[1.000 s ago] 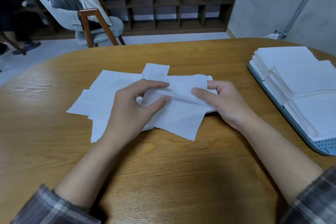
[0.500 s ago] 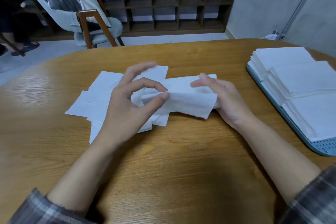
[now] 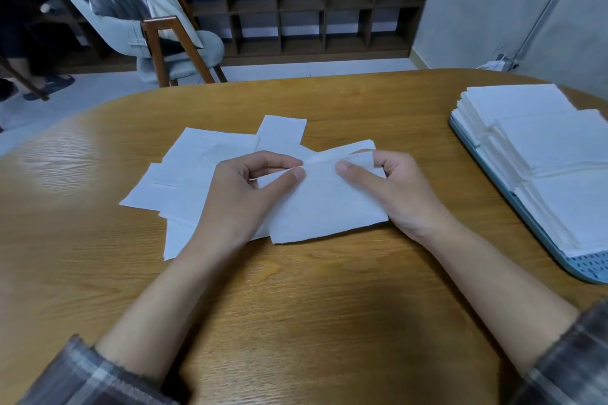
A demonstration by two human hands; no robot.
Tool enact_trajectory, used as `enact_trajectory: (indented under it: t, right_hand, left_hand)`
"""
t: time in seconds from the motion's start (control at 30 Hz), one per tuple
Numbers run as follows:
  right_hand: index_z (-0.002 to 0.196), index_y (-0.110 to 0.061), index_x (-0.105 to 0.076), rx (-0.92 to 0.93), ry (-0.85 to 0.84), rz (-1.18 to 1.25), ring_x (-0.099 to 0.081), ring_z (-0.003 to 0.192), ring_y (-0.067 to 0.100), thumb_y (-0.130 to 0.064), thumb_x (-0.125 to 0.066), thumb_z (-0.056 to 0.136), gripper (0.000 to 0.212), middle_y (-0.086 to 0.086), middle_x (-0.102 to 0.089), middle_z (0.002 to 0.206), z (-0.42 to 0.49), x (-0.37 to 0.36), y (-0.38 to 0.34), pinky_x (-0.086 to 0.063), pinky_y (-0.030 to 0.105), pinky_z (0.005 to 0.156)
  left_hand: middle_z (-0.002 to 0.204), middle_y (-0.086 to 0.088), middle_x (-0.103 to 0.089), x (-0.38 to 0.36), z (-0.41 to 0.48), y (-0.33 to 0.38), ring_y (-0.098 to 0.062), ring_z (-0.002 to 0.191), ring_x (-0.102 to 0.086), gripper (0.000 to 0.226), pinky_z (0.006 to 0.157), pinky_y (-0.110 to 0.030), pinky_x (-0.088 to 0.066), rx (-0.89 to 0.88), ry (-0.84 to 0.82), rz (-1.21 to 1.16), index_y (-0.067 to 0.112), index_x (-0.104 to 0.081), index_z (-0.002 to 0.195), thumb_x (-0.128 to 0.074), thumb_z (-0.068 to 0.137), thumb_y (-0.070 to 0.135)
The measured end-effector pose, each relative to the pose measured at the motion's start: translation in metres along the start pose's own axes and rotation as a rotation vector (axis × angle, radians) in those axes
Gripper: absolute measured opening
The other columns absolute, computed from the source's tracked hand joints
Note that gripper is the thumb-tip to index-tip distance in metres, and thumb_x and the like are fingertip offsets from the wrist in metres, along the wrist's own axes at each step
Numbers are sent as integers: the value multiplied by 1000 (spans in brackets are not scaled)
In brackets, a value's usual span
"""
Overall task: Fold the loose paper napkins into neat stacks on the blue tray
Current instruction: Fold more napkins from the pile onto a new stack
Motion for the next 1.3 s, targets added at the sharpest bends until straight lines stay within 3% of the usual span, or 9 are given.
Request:
enact_trajectory:
  t: [0.17,0.37,0.57,0.77,0.83,0.9,1.1,1.2,1.3]
  right_hand:
    - [124,-13,-70,48,-58,-16,-73,90,9,-12,-72,96,28,-4,-78,100,-1,-7,-4,-56,20,74]
    - [143,-35,-53,68,-116,7,-76,102,22,-13,-72,97,55,6,-77,111,-1,-9,-8,-60,31,82]
    - [145,-33,-52,93,-91,-40,-77,100,21,-8,-68,101,52,7,-78,109,-2,-8,-8,-62,31,81]
    - [144,-29,-56,-25,-121,365,-73,100,22,-8,-69,93,57,5,-75,108,0,-3,-10,-63,32,77]
    - [144,-28,-53,-5,-117,253,-74,97,23,-6,-68,96,55,8,-76,106,0,-3,-8,-63,34,76]
    - [143,-29,-49,46,-109,74,-75,93,24,-4,-67,99,53,14,-77,106,-1,-4,-7,-62,34,76]
    - [119,-10,-76,155,-209,-166,-70,107,9,5,-69,96,29,-1,-79,114,0,-2,-8,-53,21,91]
    - [108,-14,-82,172,-46,-275,-70,111,1,5,-68,96,27,-9,-80,111,6,9,-5,-47,12,95]
    - [109,-19,-83,190,180,-310,-66,112,-8,1,-68,96,28,-16,-78,114,10,27,-10,-42,3,93]
  left_hand:
    - [97,7,-82,-3,-2,-4,-4,94,-75,6,77,-14,-54,39,46,-85,13,-83,93,-80,93,18]
    - [93,4,-82,-7,-4,-7,-6,89,-76,7,71,-14,-53,96,105,-152,14,-84,93,-81,92,20]
    - [95,8,-81,-7,-3,-8,-5,95,-75,5,80,-20,-52,57,80,-85,16,-83,90,-80,92,20]
    - [102,13,-72,-4,-1,-2,-3,98,-65,16,87,-23,-48,-48,-24,9,37,-75,114,-73,98,36]
    - [91,-7,-67,-7,-3,3,-9,81,-60,23,74,-22,-45,-39,-116,-42,39,-73,122,-71,99,35]
    - [91,0,-72,-6,-4,4,-9,75,-64,29,65,-19,-46,-126,-116,19,35,-72,124,-76,97,23]
    - [101,12,-71,0,-2,-4,-3,100,-66,35,83,-17,-49,-264,4,359,39,-65,130,-75,97,31]
    - [132,15,-65,4,2,-10,-2,125,-57,43,102,-25,-45,-257,-13,545,36,-56,142,-66,101,45]
    - [139,12,-64,5,5,-18,-15,124,-61,52,96,-32,-46,-212,-62,736,32,-57,142,-67,96,55]
Point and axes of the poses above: each hand's wrist, its own z-axis towards the middle knuckle, its own x-axis out of the back of the hand, y = z × x, the point moved 4 cm from there along z, towards the middle knuckle
